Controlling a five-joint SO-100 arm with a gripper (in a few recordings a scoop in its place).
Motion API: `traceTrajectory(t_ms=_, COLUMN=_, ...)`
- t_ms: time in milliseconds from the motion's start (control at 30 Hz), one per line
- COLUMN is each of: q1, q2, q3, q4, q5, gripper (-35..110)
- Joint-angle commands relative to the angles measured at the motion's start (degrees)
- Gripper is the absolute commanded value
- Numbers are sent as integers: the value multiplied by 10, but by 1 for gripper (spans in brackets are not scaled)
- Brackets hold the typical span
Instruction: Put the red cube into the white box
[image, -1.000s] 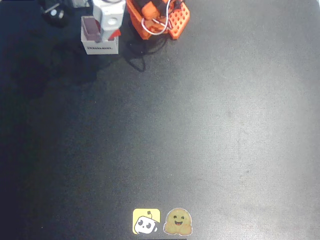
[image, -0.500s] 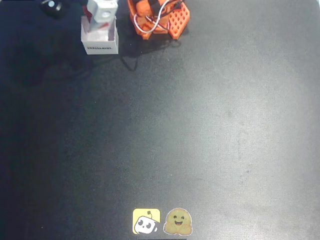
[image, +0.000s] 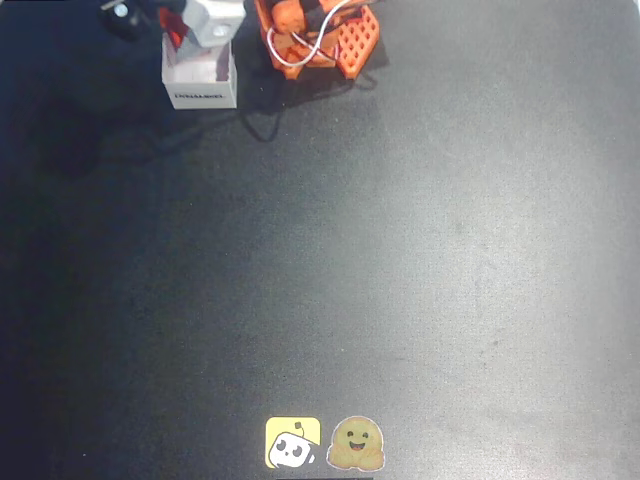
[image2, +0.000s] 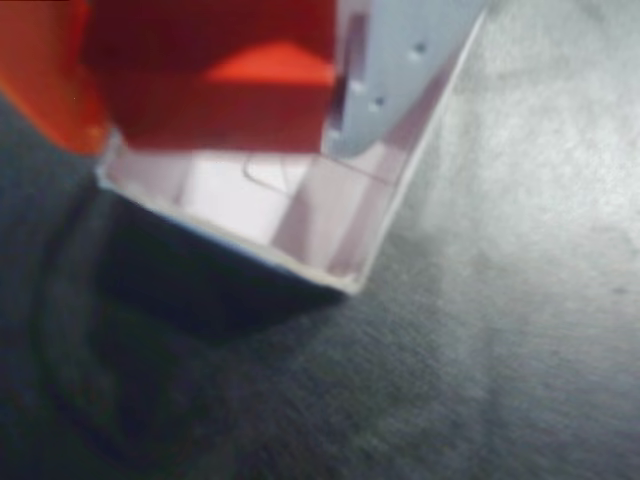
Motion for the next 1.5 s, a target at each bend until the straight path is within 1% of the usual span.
traceTrajectory(t_ms=0, q1=-3, q2=4, q3=-9, q4=6, q5=-3, gripper=22)
traceTrajectory(t_ms=133, q1=-6, q2=4, q3=-16, q4=7, q5=-9, gripper=22)
traceTrajectory(t_ms=167, q1=-7, q2=3, q3=-18, q4=8, q5=-9, gripper=20)
traceTrajectory(t_ms=300, q1=-11, q2=-1, q3=-31, q4=11, q5=-13, gripper=9)
traceTrajectory(t_ms=367, q1=-18, q2=-4, q3=-45, q4=10, q5=-32, gripper=0)
traceTrajectory(t_ms=400, q1=-33, q2=-14, q3=-56, q4=4, q5=-58, gripper=0)
traceTrajectory(t_ms=467, q1=-75, q2=-48, q3=-88, q4=-3, q5=-82, gripper=0)
traceTrajectory(t_ms=633, q1=-287, q2=-113, q3=-165, q4=-8, q5=-74, gripper=0)
traceTrajectory(t_ms=767, q1=-477, q2=-111, q3=-165, q4=-15, q5=-38, gripper=0)
traceTrajectory(t_ms=900, q1=-595, q2=-99, q3=-169, q4=2, q5=-36, gripper=0)
traceTrajectory(t_ms=967, q1=-630, q2=-58, q3=-153, q4=22, q5=-35, gripper=0)
traceTrajectory(t_ms=1133, q1=-675, q2=109, q3=-65, q4=64, q5=-36, gripper=0)
traceTrajectory(t_ms=1300, q1=-713, q2=113, q3=-22, q4=54, q5=-39, gripper=0)
traceTrajectory(t_ms=1467, q1=-724, q2=113, q3=25, q4=35, q5=-48, gripper=0)
